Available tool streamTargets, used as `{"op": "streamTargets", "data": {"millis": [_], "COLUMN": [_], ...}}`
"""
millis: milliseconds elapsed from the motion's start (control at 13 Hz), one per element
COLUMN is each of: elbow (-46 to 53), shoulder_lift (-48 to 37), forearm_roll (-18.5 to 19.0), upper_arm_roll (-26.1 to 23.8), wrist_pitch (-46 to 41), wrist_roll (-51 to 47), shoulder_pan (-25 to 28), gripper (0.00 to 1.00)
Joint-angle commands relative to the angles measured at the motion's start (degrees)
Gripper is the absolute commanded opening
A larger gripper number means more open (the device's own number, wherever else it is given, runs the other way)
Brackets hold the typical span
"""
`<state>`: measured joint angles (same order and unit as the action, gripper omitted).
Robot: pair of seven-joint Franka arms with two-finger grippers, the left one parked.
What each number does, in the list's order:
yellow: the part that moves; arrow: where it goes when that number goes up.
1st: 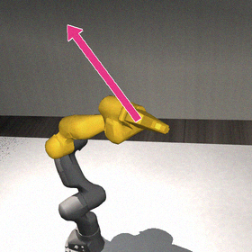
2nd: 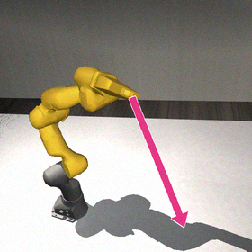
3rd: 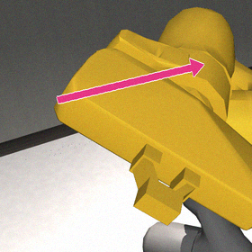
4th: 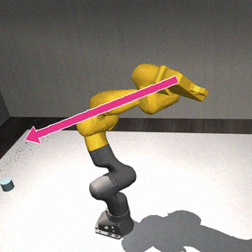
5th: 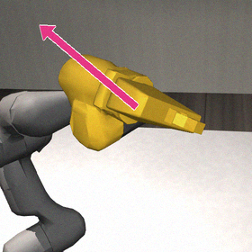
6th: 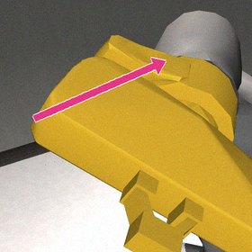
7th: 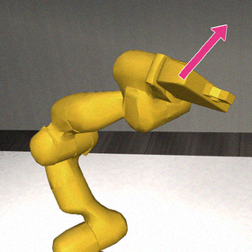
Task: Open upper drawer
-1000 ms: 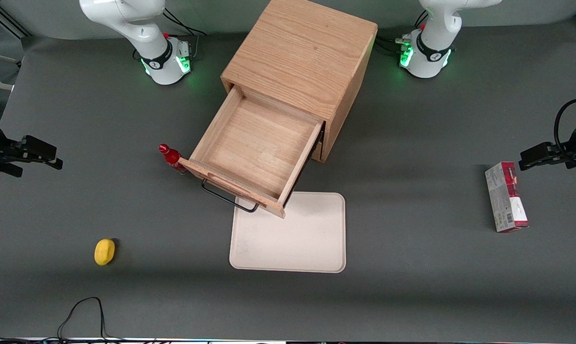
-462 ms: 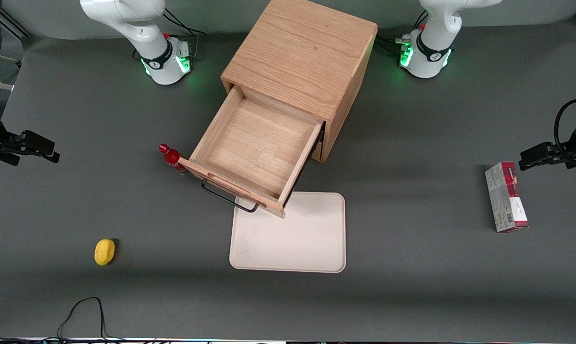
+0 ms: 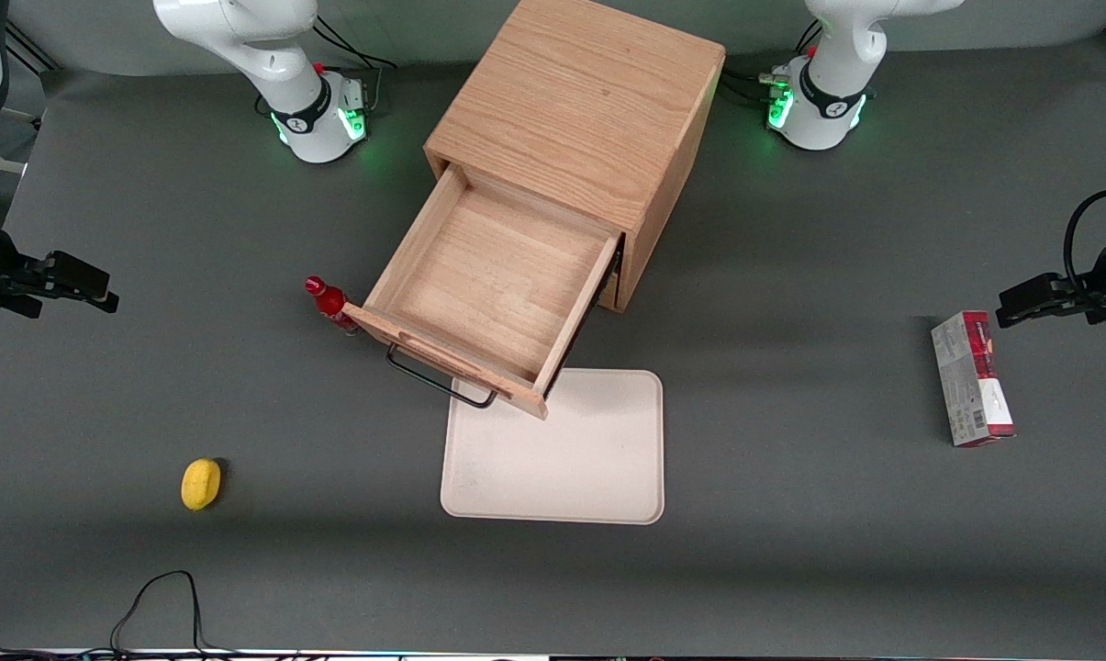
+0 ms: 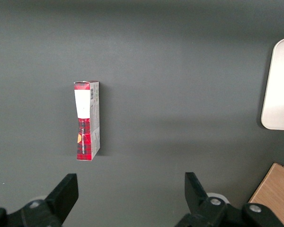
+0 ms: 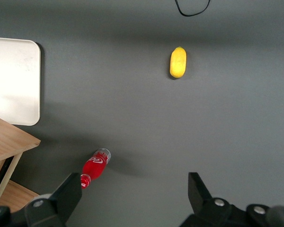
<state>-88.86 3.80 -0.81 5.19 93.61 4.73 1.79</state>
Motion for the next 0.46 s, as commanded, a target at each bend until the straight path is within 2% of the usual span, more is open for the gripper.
{"op": "streamTargets", "data": {"millis": [0,385], "elbow": [-0.88,-0.88], "shoulder_lift": [-0.9,-0.98], "forearm_roll": [1.25,1.25], "upper_arm_roll": [1.05,1.05], "wrist_pitch": [0.7,-0.53], "wrist_roll": [-1.21,-1.57], "shoulder_pan": [1.37,1.37], "gripper": [1.0,1.0]}}
